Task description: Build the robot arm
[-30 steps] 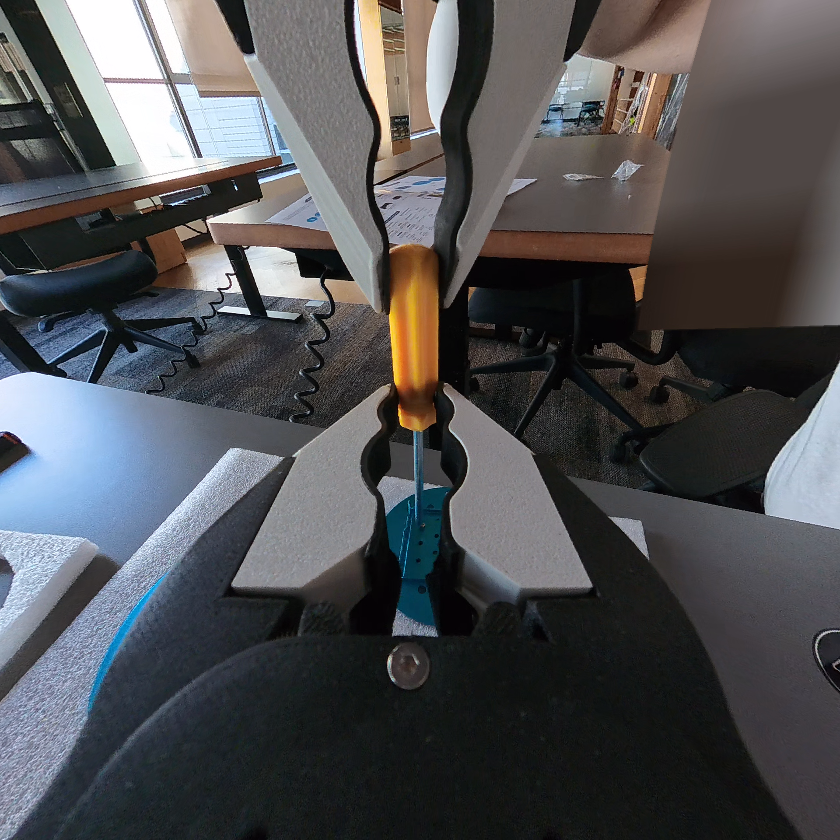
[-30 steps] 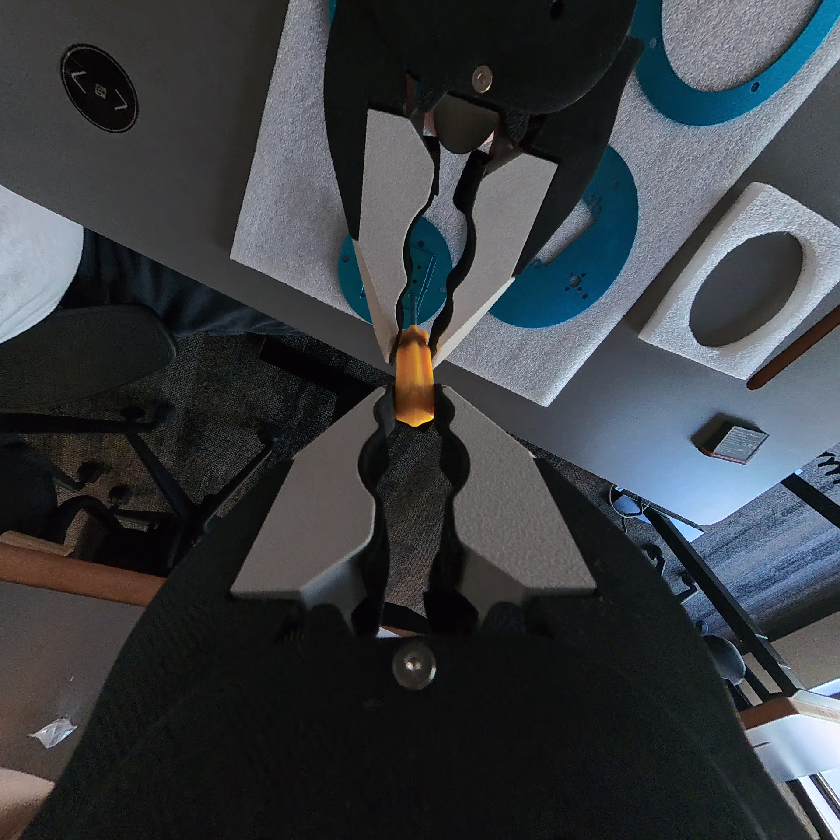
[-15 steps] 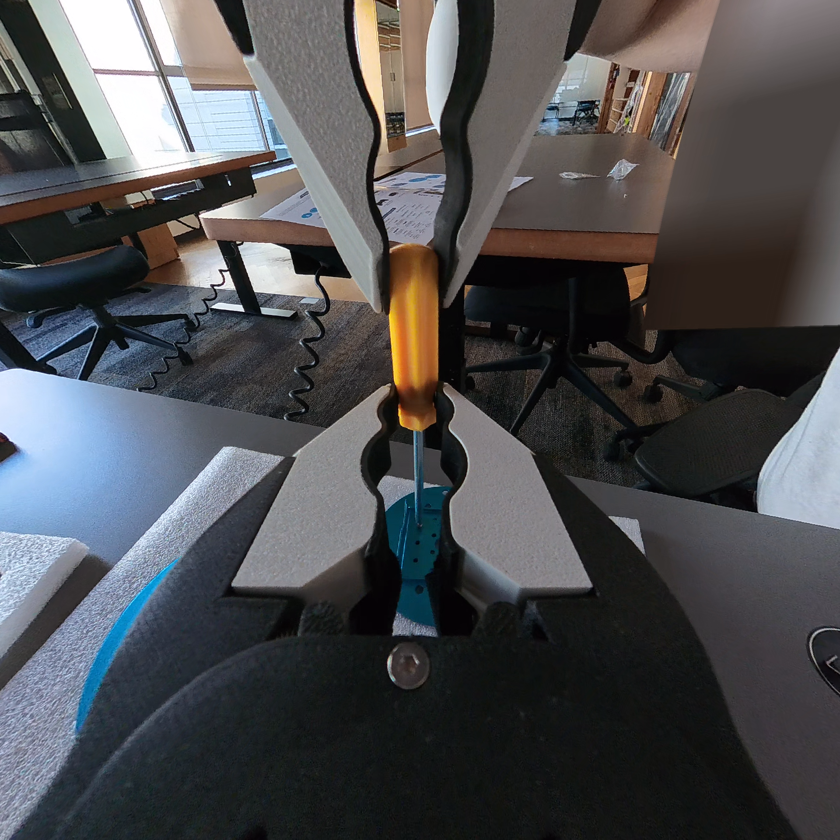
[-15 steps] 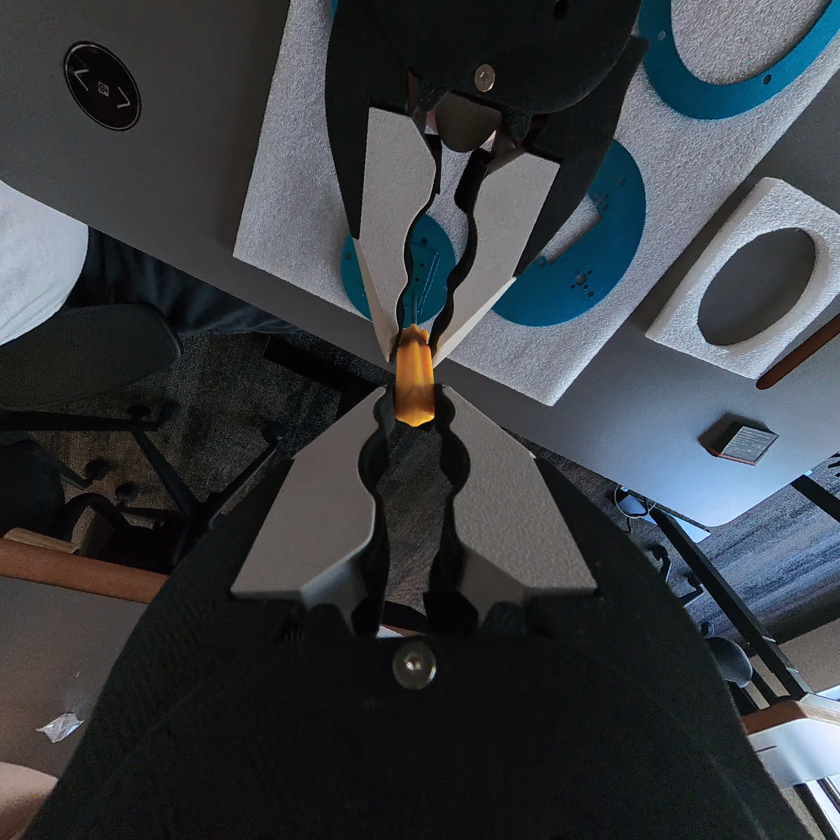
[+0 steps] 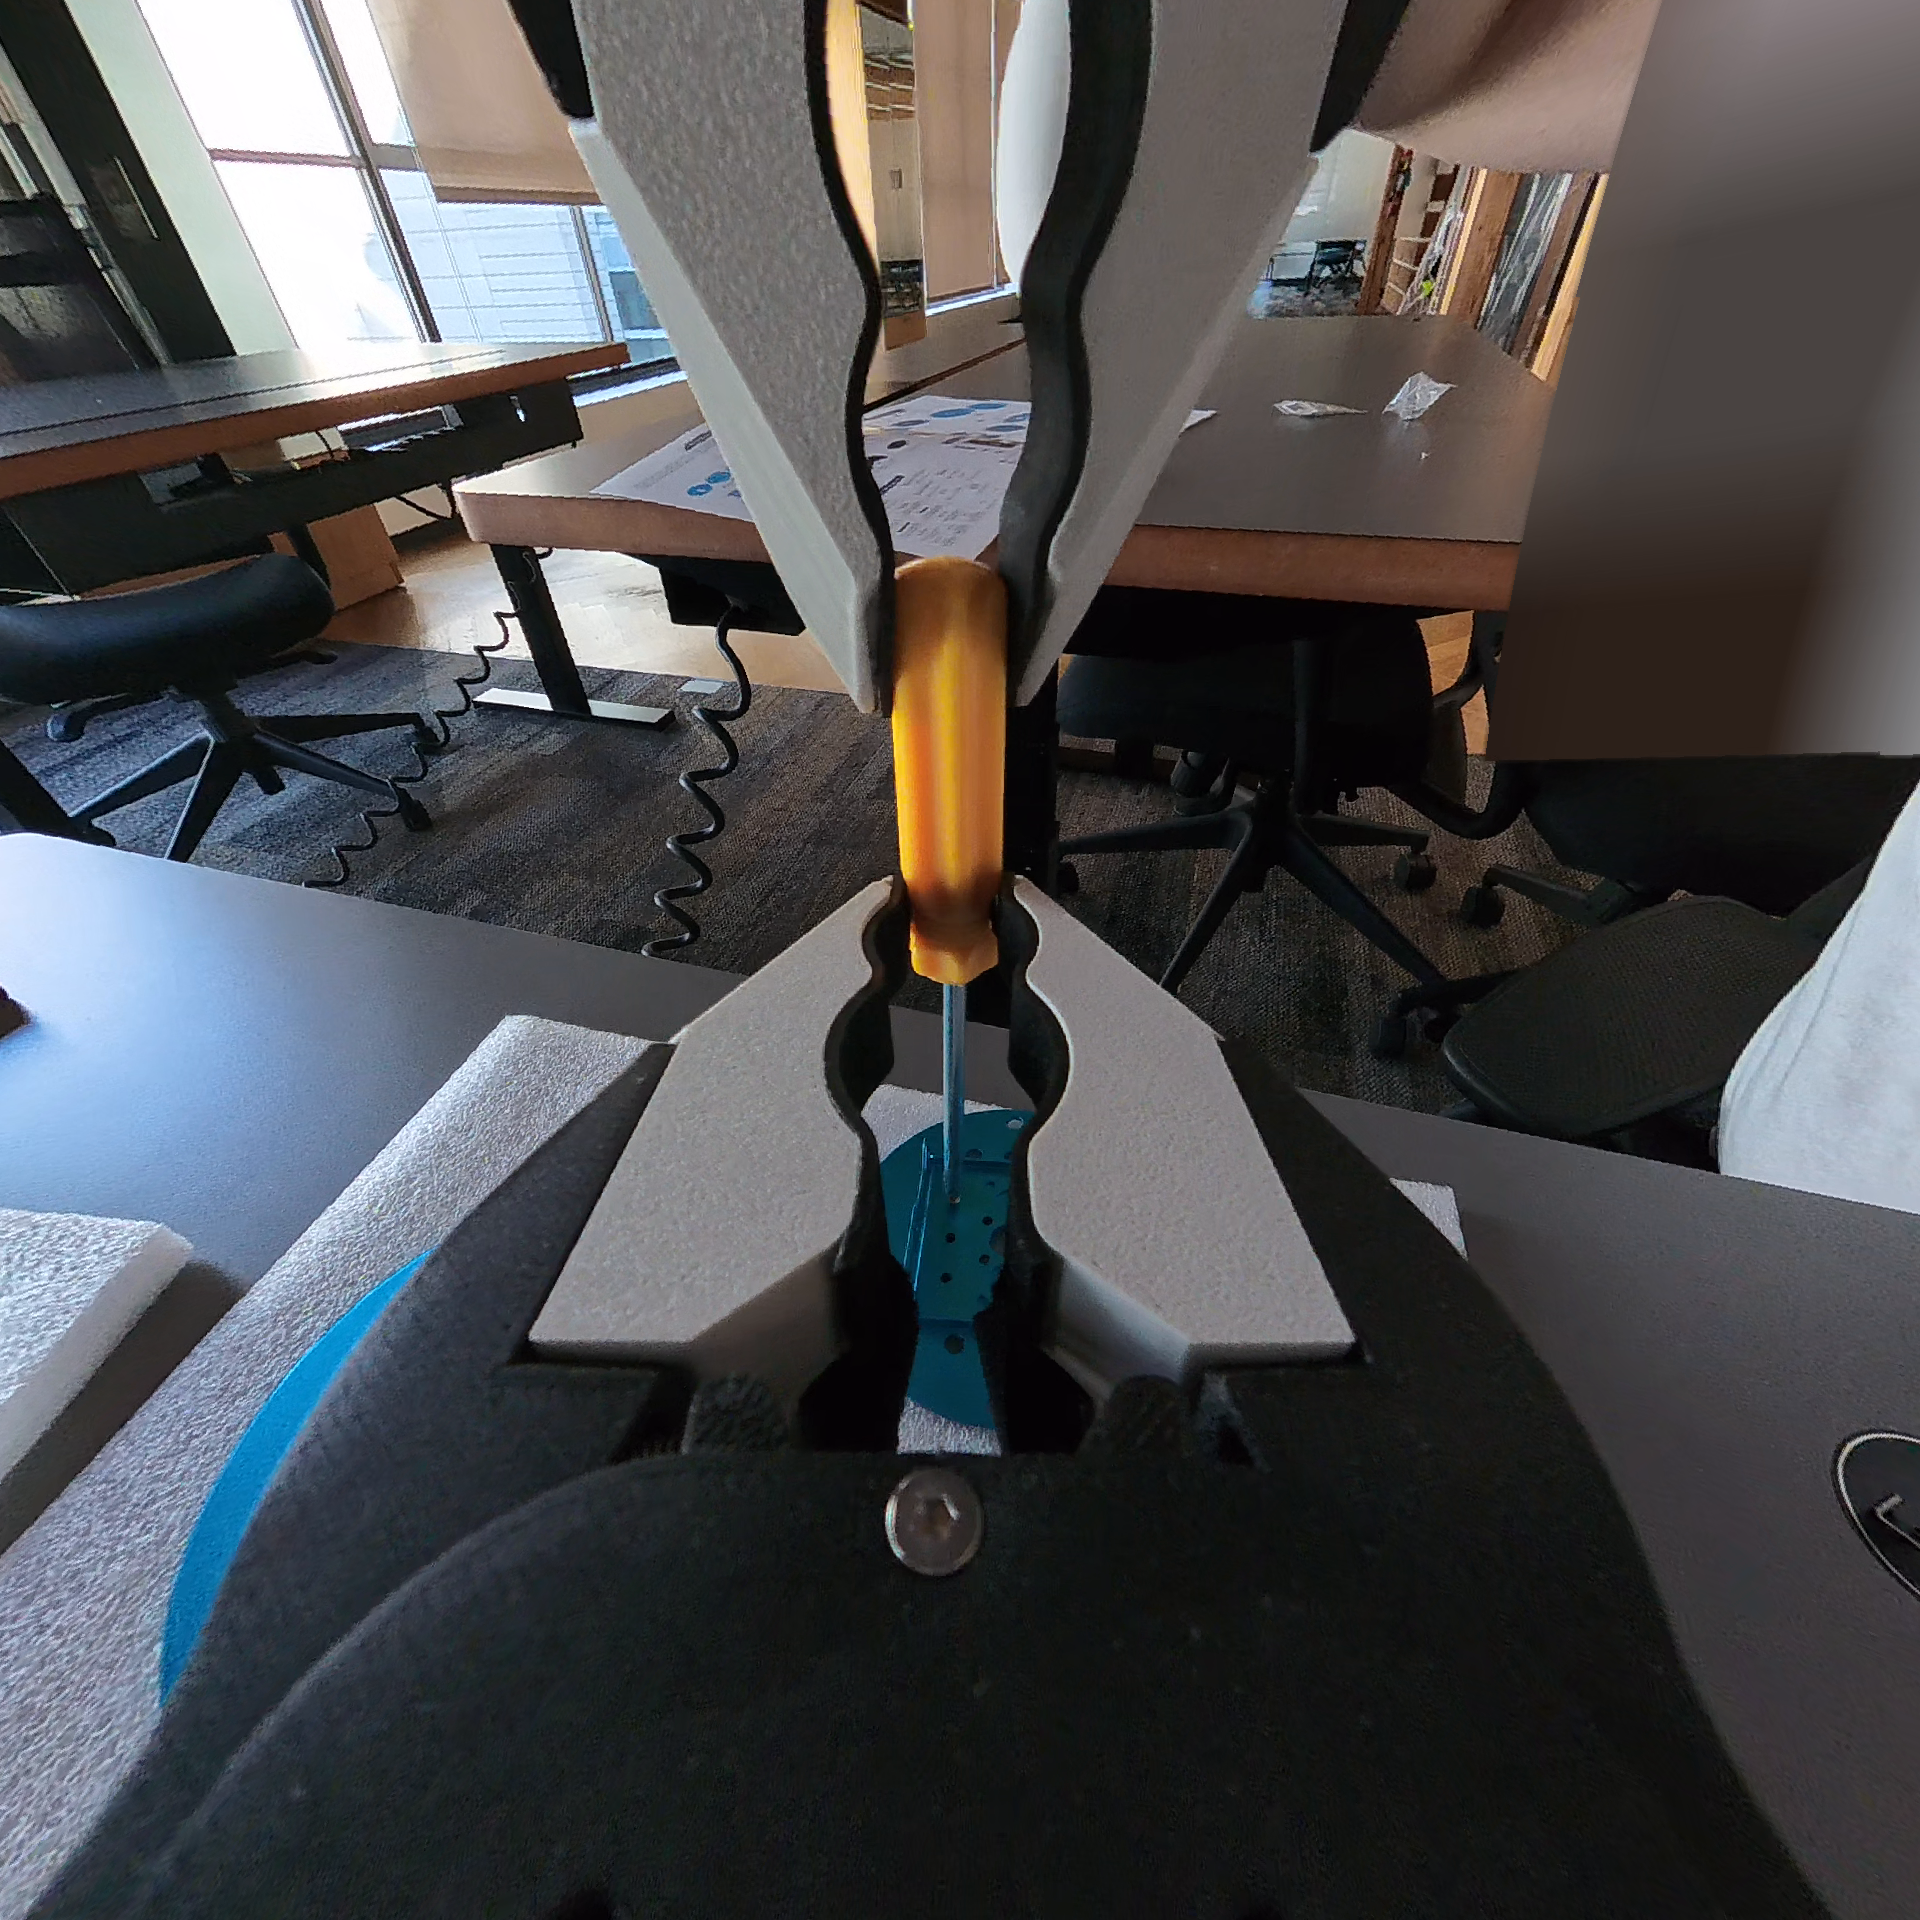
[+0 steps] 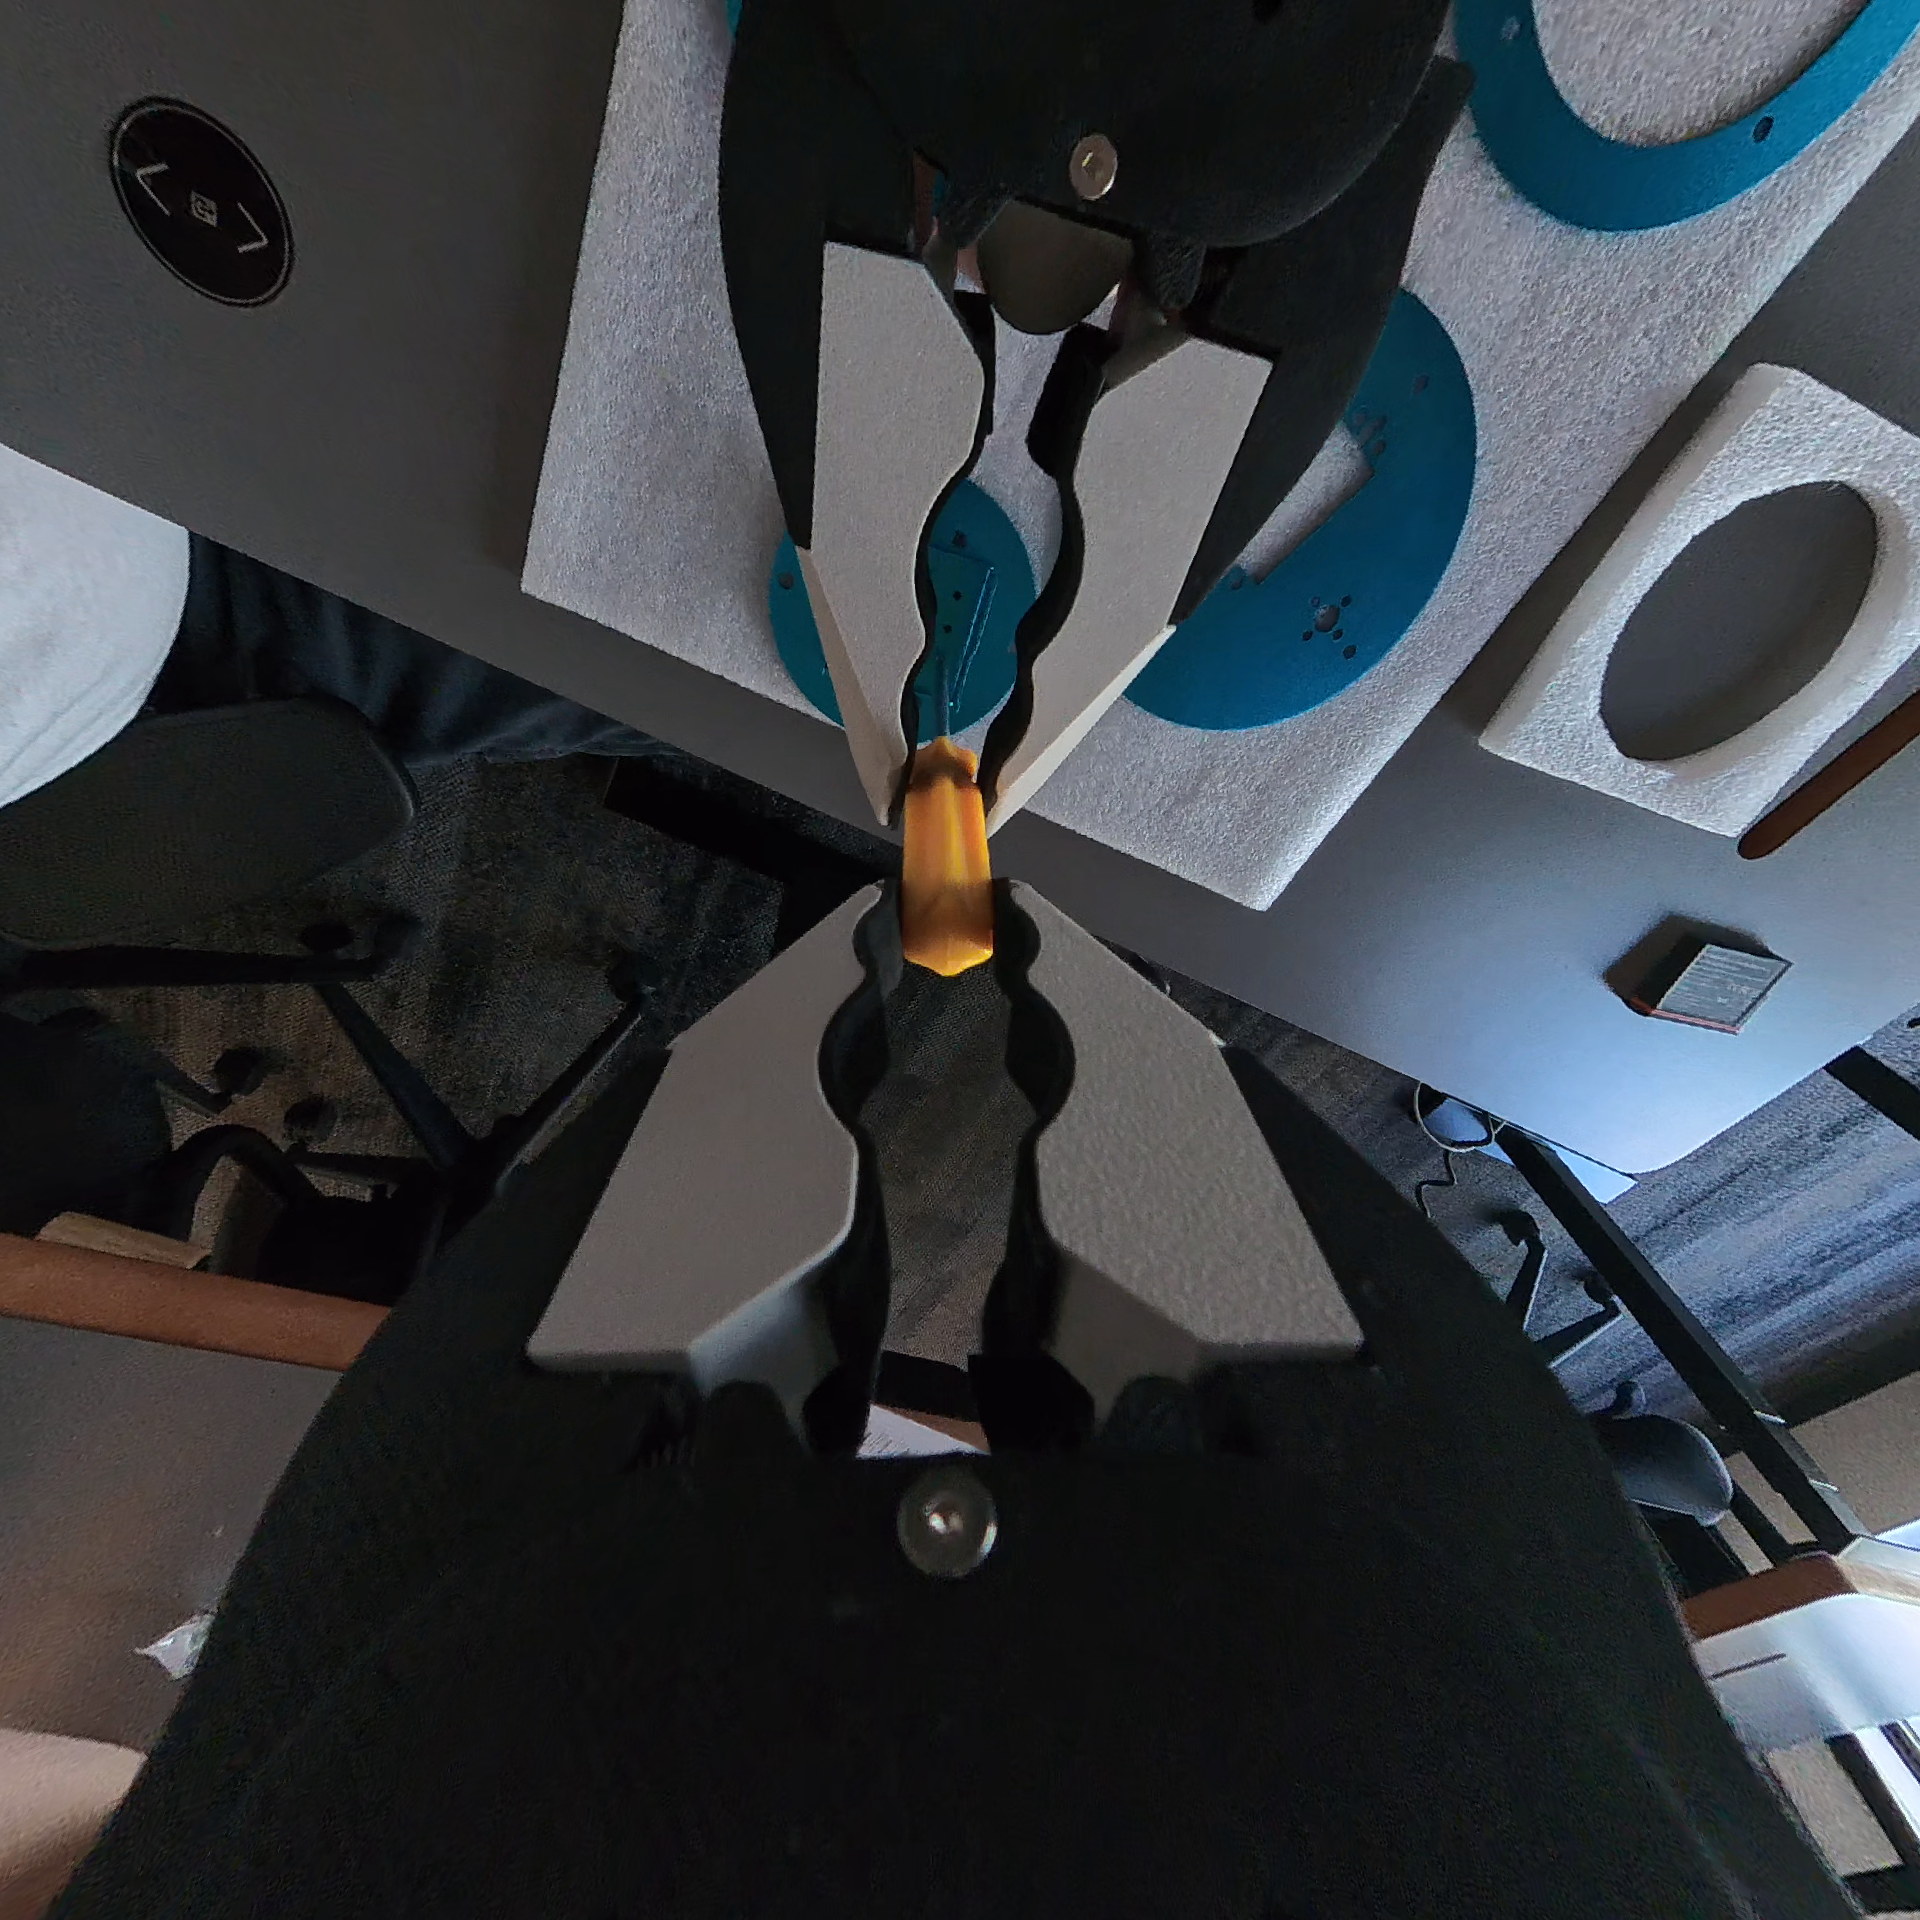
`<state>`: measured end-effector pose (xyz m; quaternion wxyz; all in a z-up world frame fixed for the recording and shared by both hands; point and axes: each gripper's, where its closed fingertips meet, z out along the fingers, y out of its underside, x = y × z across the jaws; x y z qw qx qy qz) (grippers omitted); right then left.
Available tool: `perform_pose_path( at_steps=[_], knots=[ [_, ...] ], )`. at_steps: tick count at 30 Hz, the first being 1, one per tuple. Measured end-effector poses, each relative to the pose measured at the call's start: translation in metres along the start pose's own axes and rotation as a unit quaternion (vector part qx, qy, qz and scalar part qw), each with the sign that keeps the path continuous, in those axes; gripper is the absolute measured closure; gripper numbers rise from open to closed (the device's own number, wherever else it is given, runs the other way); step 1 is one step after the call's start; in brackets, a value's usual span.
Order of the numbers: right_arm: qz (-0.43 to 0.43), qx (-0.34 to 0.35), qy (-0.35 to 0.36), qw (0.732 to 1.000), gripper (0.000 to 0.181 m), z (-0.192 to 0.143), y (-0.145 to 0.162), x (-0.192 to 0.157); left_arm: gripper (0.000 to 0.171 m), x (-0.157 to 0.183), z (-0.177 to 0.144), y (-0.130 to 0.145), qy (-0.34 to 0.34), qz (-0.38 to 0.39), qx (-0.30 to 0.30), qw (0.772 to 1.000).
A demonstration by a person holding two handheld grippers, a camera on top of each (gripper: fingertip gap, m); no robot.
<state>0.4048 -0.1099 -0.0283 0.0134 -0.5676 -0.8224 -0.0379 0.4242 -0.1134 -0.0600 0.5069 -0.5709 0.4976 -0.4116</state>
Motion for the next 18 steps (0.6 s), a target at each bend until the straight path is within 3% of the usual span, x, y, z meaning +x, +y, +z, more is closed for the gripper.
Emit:
perform_pose_path(
  at_steps=[6, 10, 12, 14, 17, 18],
  knots=[
    [0.013, 0.055, 0.008, 0.998, 0.164, -0.002, -0.003, 0.004, 0.158, -0.001, 0.000, 0.000, 0.001, -0.003, 0.002, 1.000],
    [0.037, 0.171, 0.031, 0.984, 0.154, -0.021, -0.006, 0.014, 0.158, -0.002, -0.001, -0.002, 0.000, -0.006, 0.010, 1.000],
    [0.042, 0.297, 0.064, 0.952, 0.149, -0.047, -0.015, 0.019, 0.158, -0.002, -0.004, -0.008, 0.000, -0.007, 0.024, 1.000],
    [0.050, 0.434, 0.103, 0.894, 0.138, -0.078, -0.014, 0.022, 0.158, -0.001, -0.007, -0.013, -0.005, 0.000, 0.031, 1.000],
    [0.089, 0.580, 0.061, 0.807, 0.098, -0.096, -0.001, 0.013, 0.158, 0.003, -0.007, -0.020, 0.001, 0.005, 0.042, 0.999],
    [0.105, 0.616, 0.041, 0.780, 0.099, -0.096, 0.004, 0.014, 0.158, 0.003, -0.006, -0.020, 0.004, 0.004, 0.040, 0.999]
  ],
)
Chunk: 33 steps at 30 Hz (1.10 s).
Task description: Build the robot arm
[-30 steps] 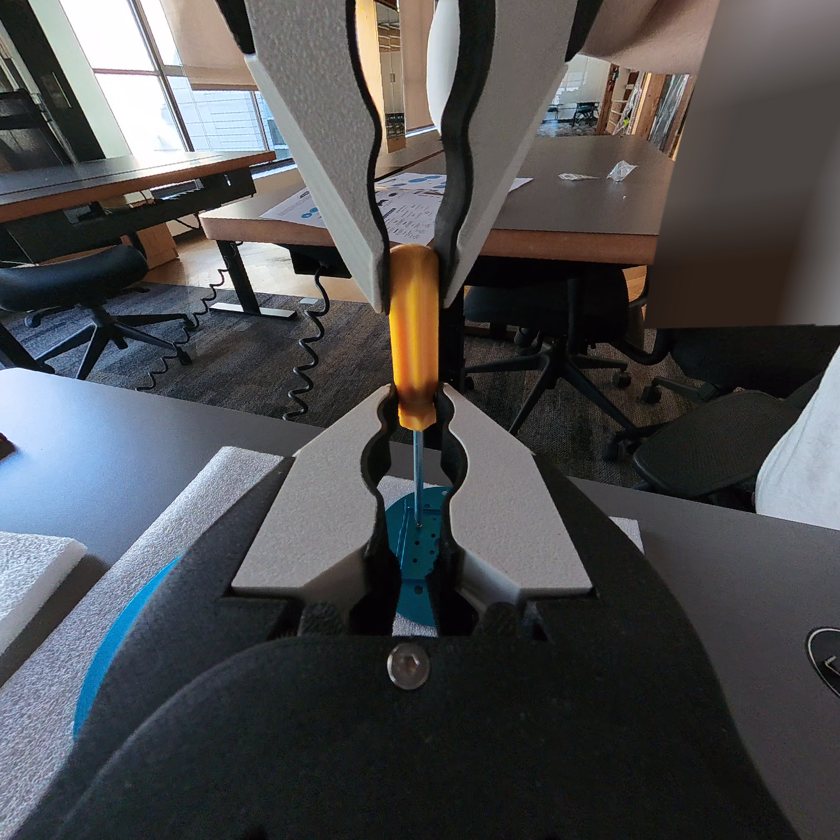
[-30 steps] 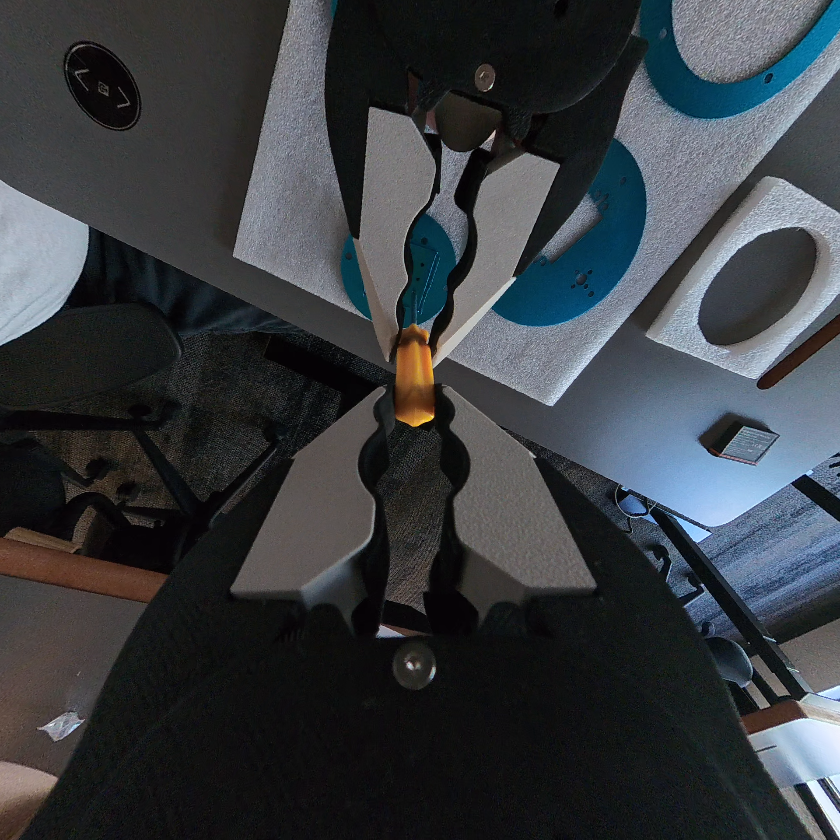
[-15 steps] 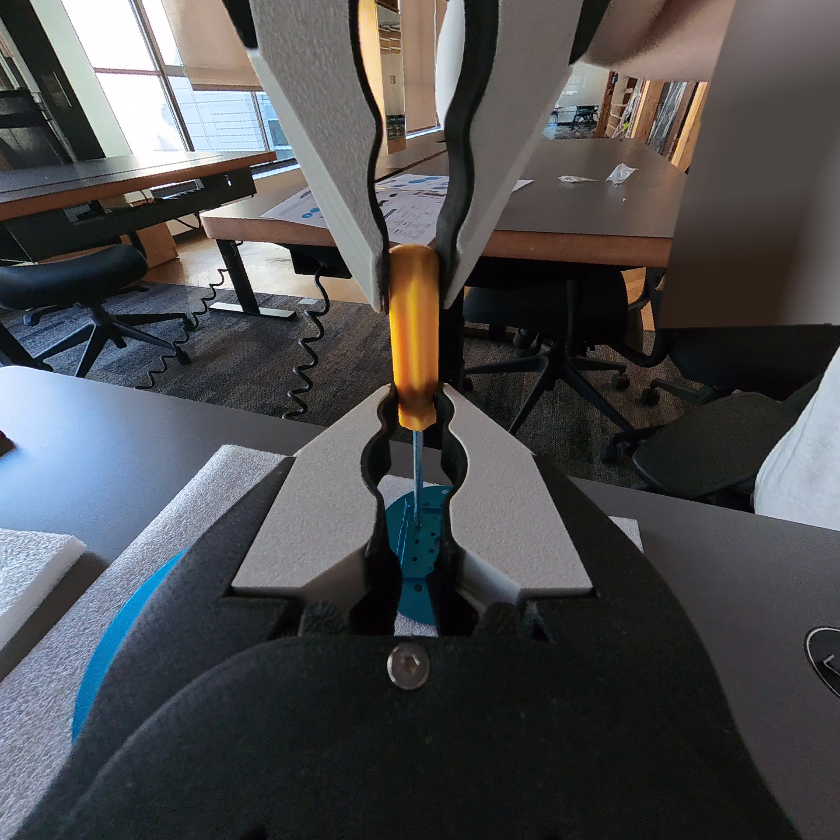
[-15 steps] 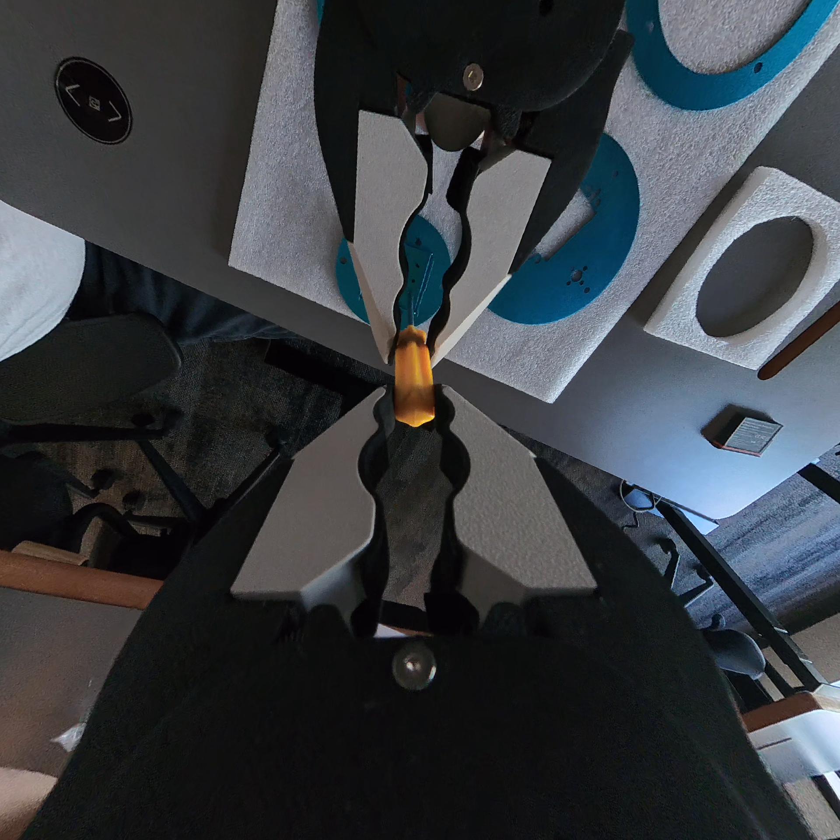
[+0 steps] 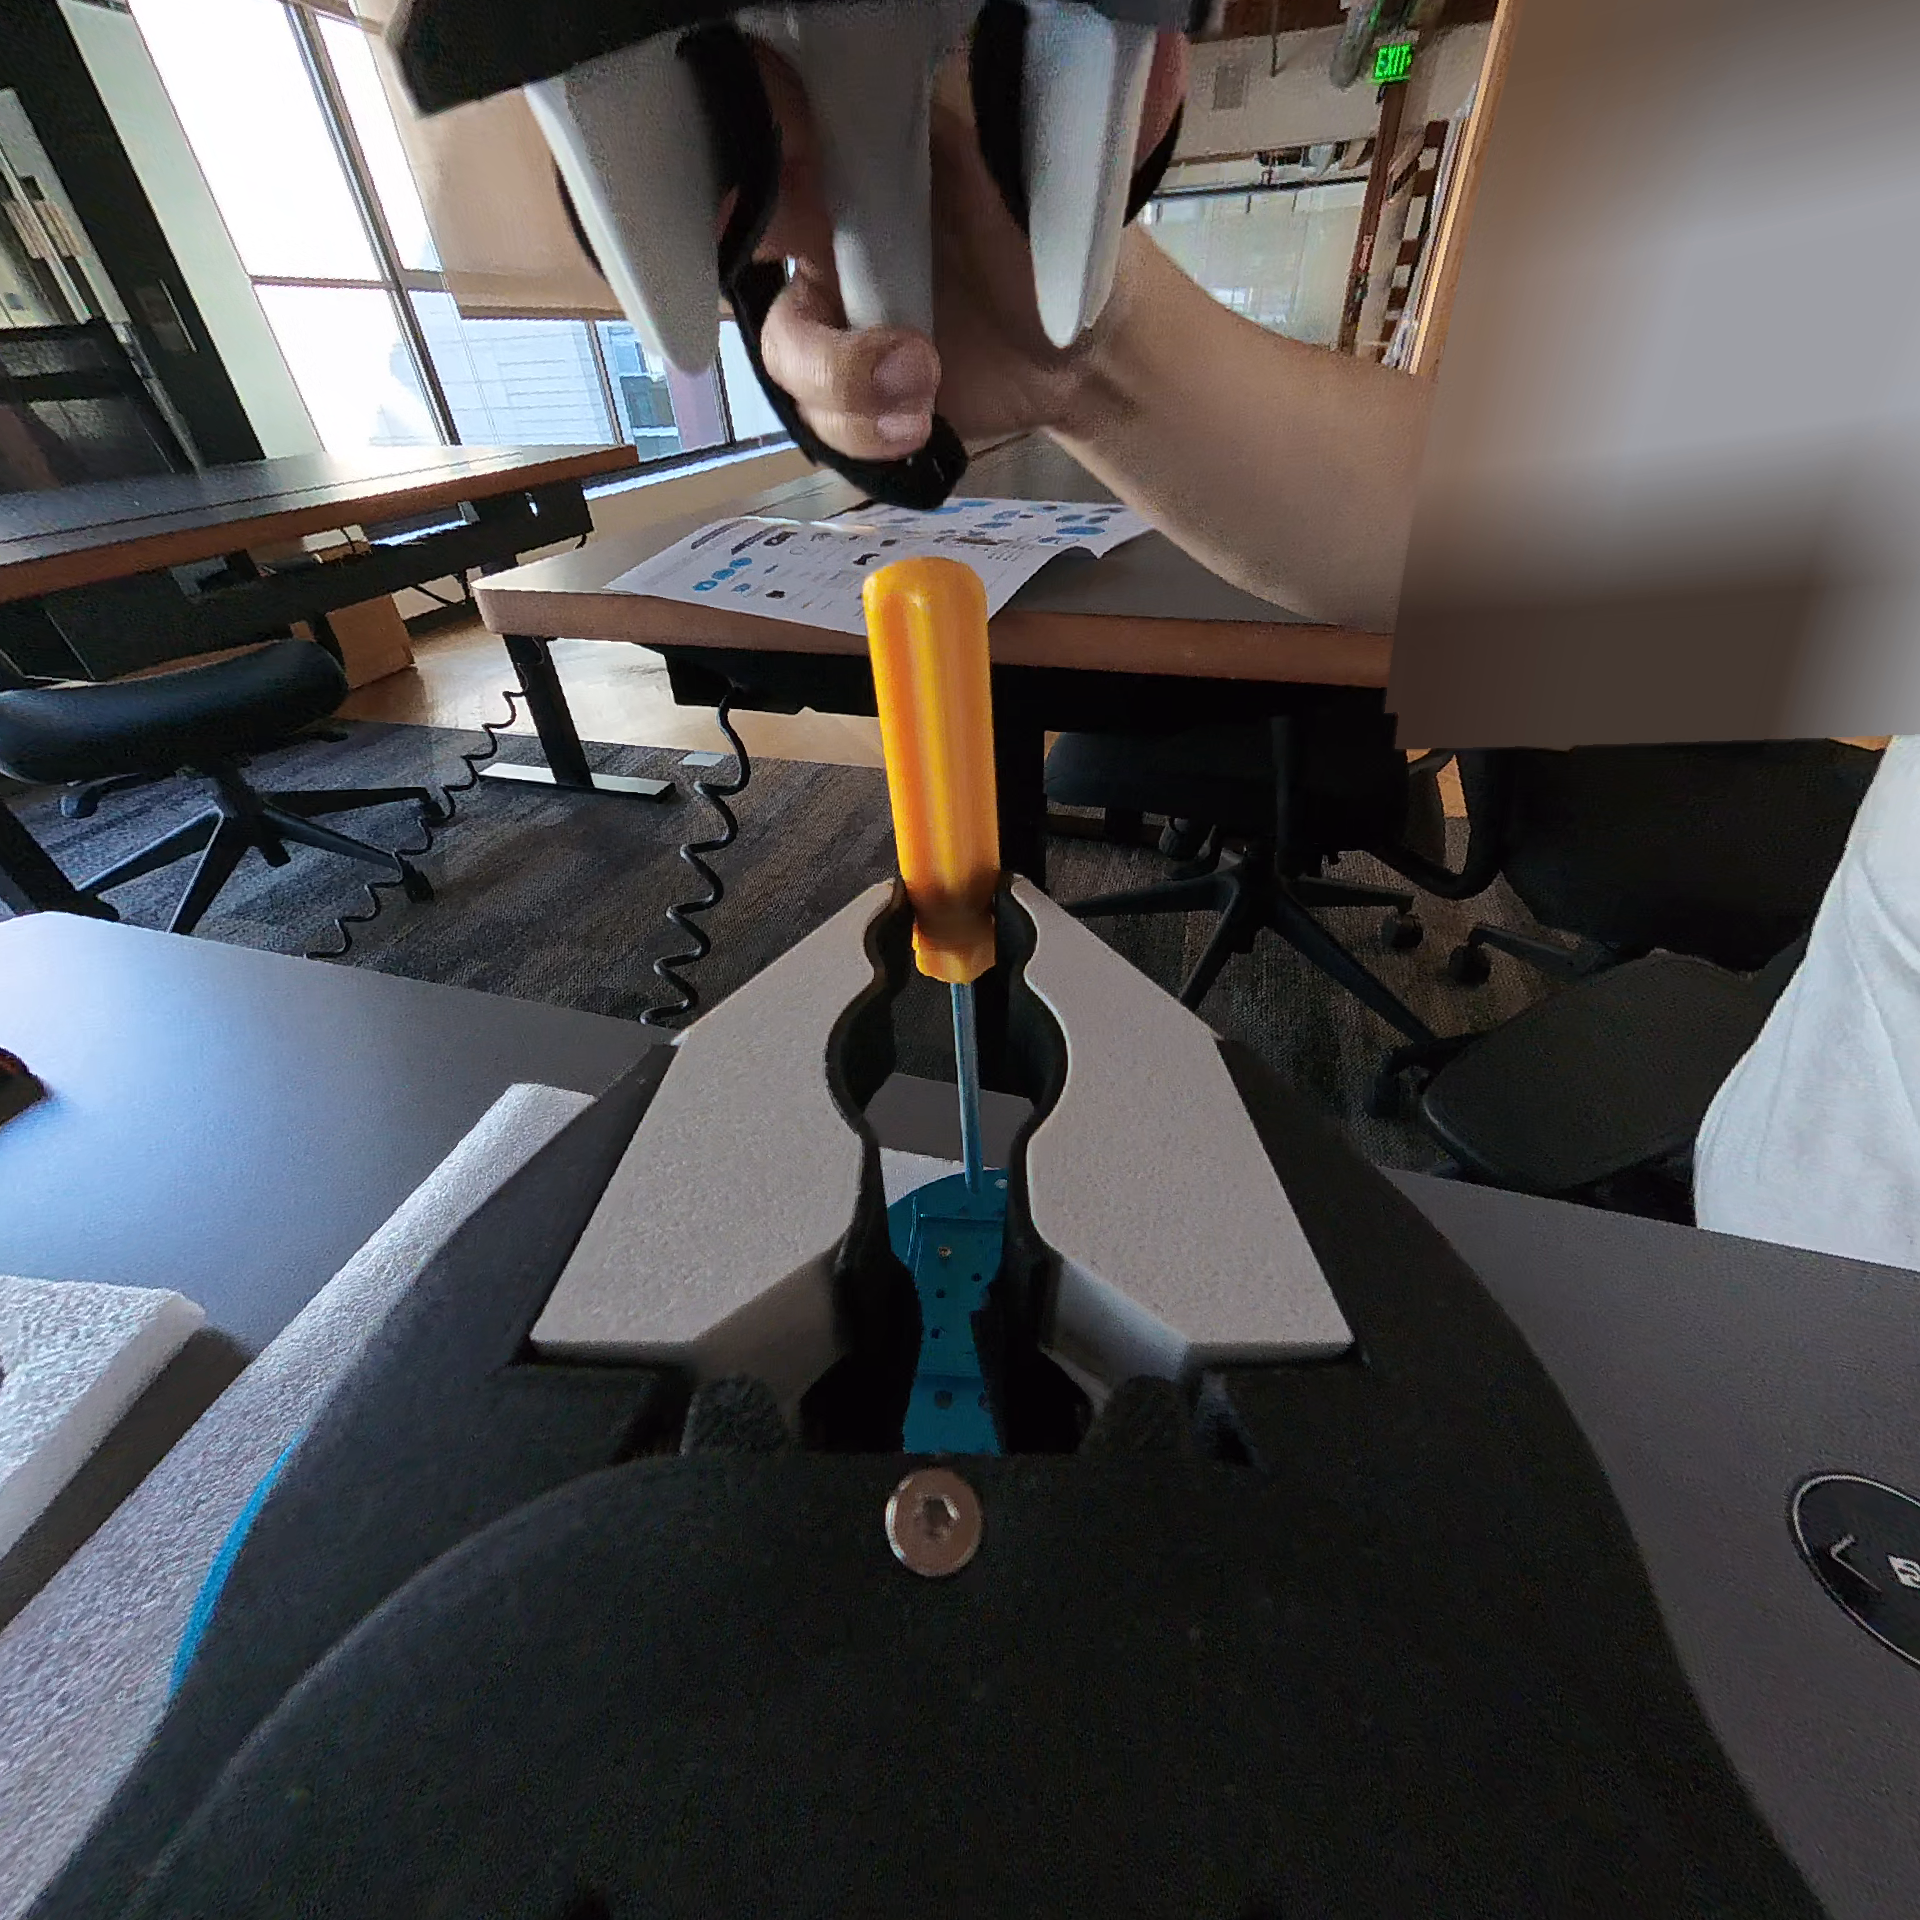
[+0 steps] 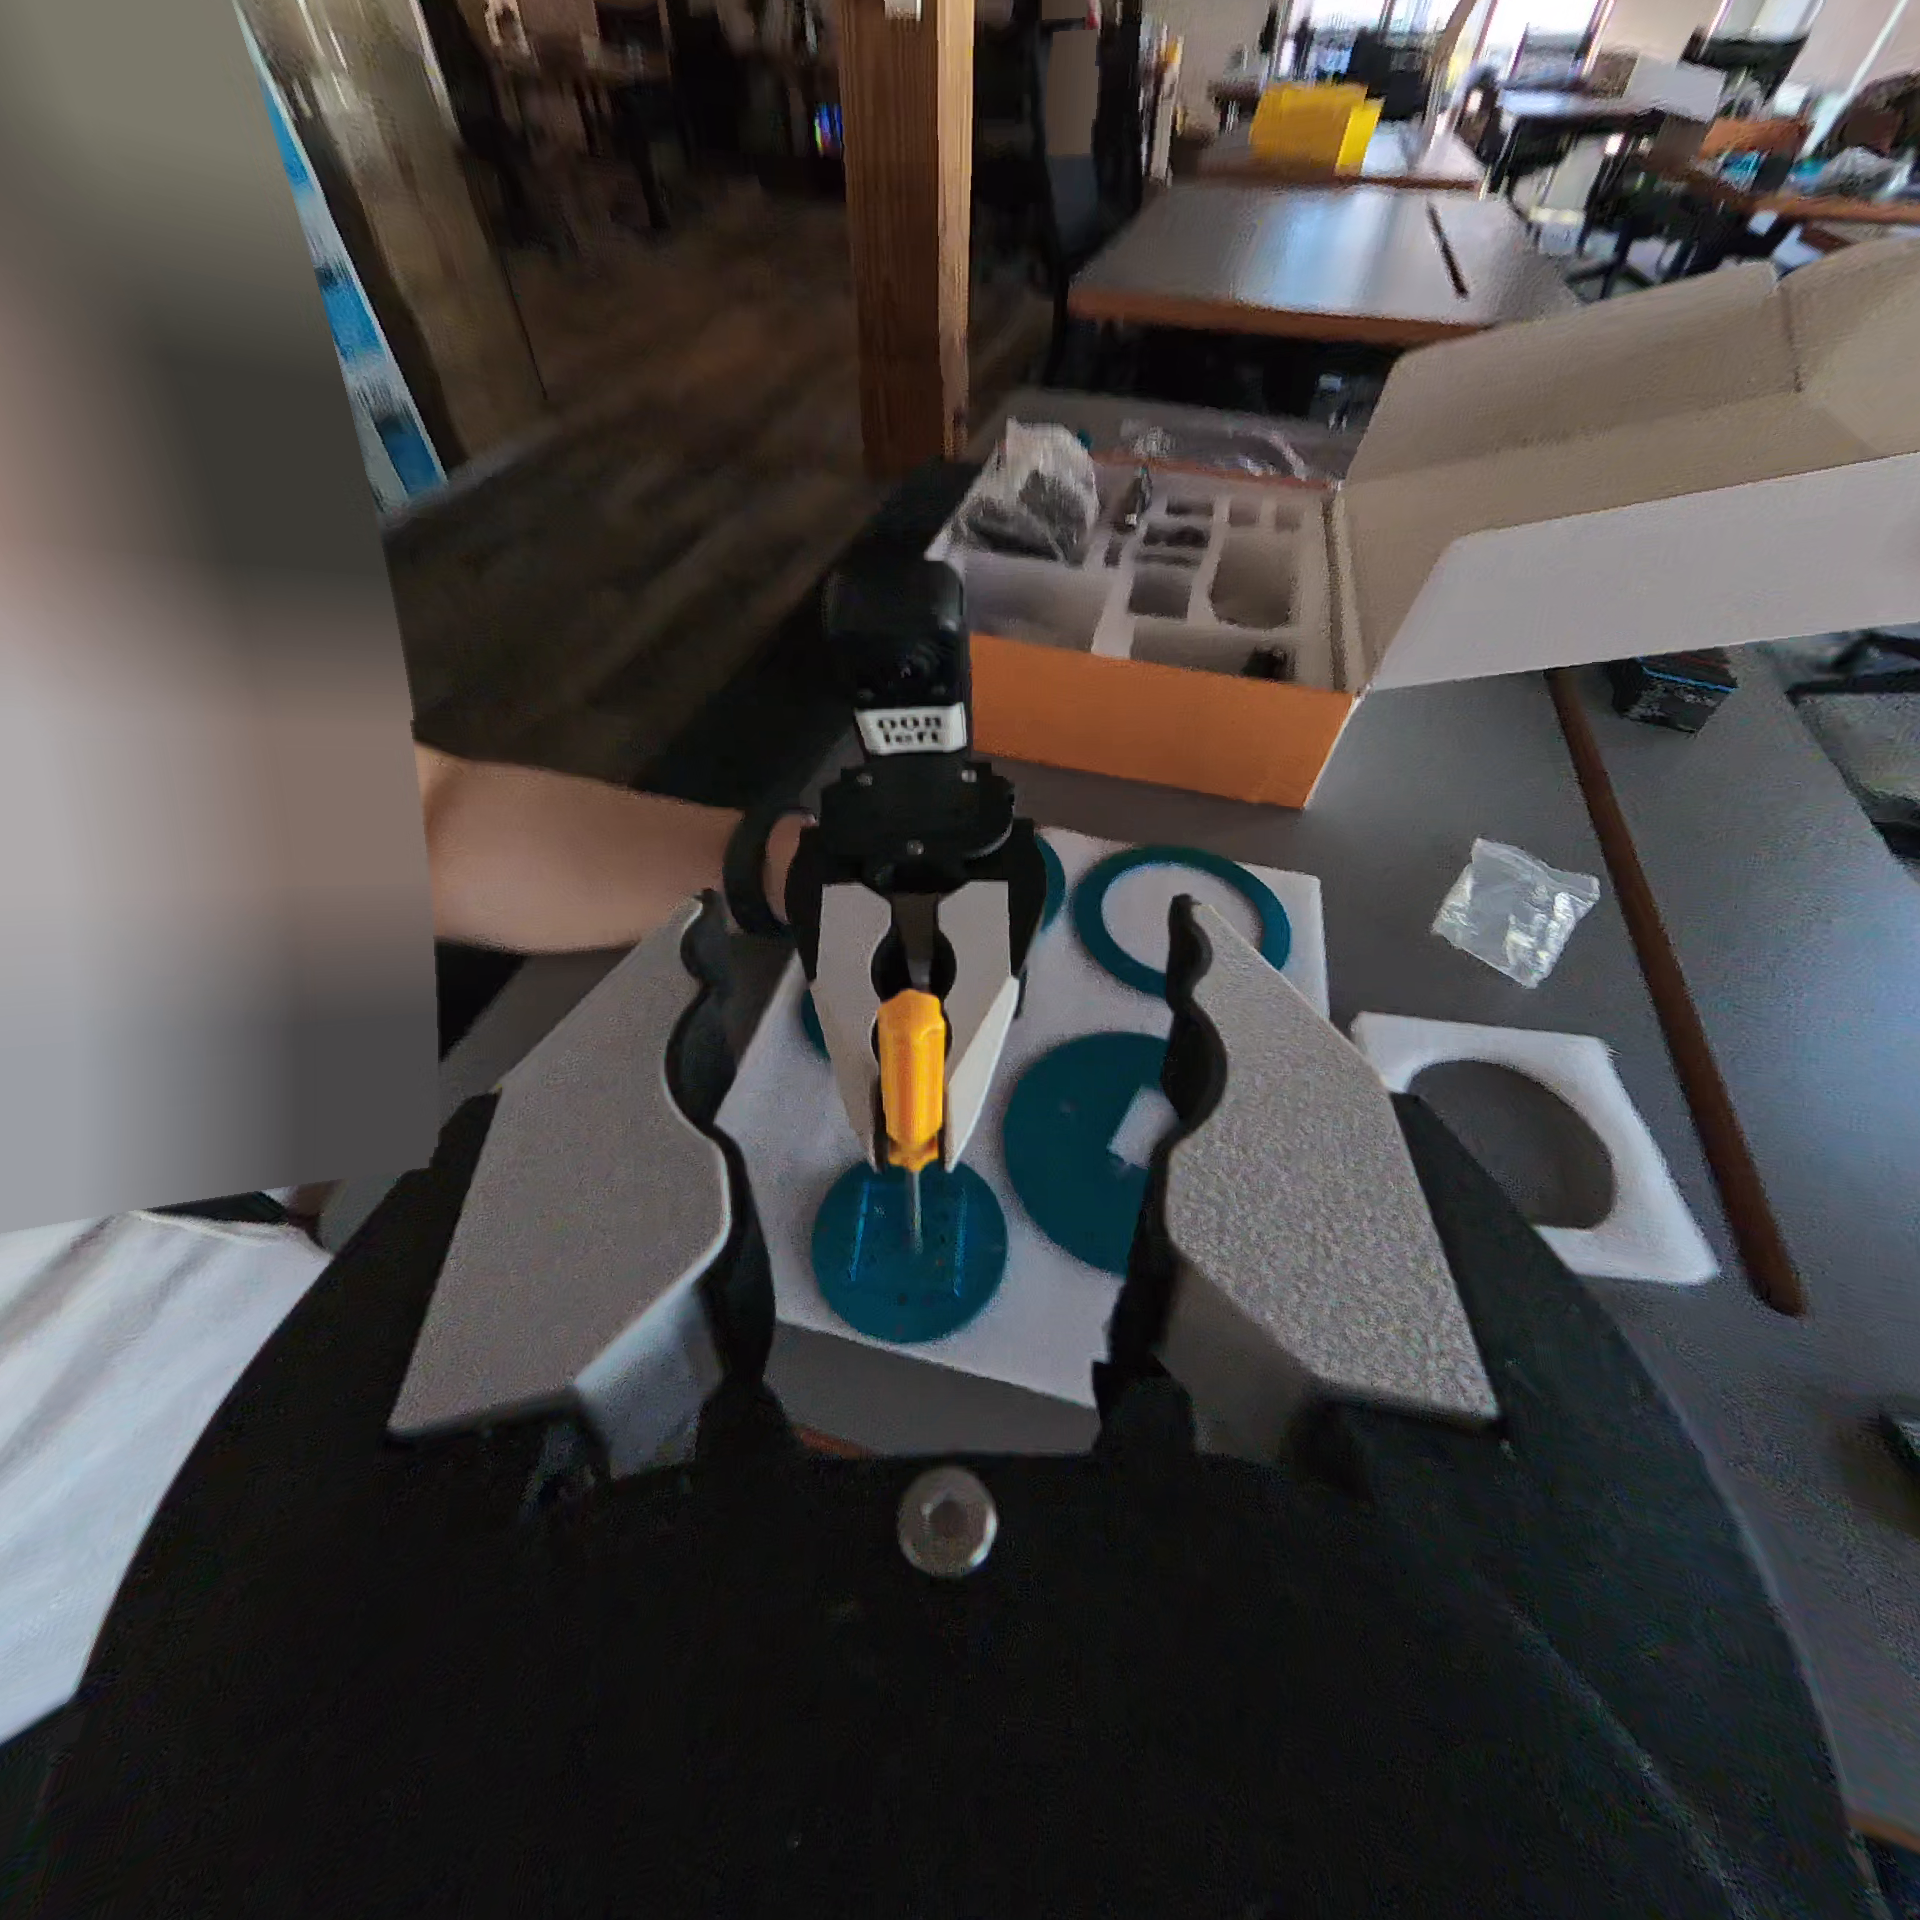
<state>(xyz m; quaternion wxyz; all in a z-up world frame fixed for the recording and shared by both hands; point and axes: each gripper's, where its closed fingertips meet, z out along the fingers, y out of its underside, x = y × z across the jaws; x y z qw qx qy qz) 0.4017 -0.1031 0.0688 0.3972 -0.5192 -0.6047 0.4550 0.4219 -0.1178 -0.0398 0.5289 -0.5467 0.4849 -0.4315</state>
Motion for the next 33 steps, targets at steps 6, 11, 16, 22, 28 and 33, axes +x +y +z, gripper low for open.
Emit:
perform_pose_path(
  at_steps=[6, 11, 16, 22, 28, 33],
  knots=[
    [0.090, 0.105, -0.121, 0.983, 0.131, 0.005, 0.025, -0.009, 0.158, 0.003, 0.003, 0.004, 0.007, 0.003, -0.016, 1.000],
    [0.087, 0.078, -0.168, 0.979, 0.129, 0.027, 0.051, -0.019, 0.158, 0.002, -0.001, 0.002, 0.002, 0.006, -0.019, 1.000],
    [0.046, 0.109, -0.171, 0.978, 0.142, 0.041, 0.058, -0.025, 0.158, 0.002, -0.001, 0.005, 0.001, 0.011, -0.029, 1.000],
    [0.036, 0.119, -0.136, 0.983, 0.165, 0.047, 0.062, -0.023, 0.158, 0.004, 0.002, 0.007, 0.005, 0.015, -0.034, 0.999],
    [0.053, 0.102, -0.155, 0.981, 0.166, 0.052, 0.067, -0.026, 0.158, 0.005, 0.004, 0.007, 0.010, 0.010, -0.038, 0.999],
    [0.039, 0.103, -0.137, 0.985, 0.166, 0.053, 0.065, -0.023, 0.158, 0.002, 0.003, 0.005, -0.001, 0.002, -0.042, 0.999]
  ],
)
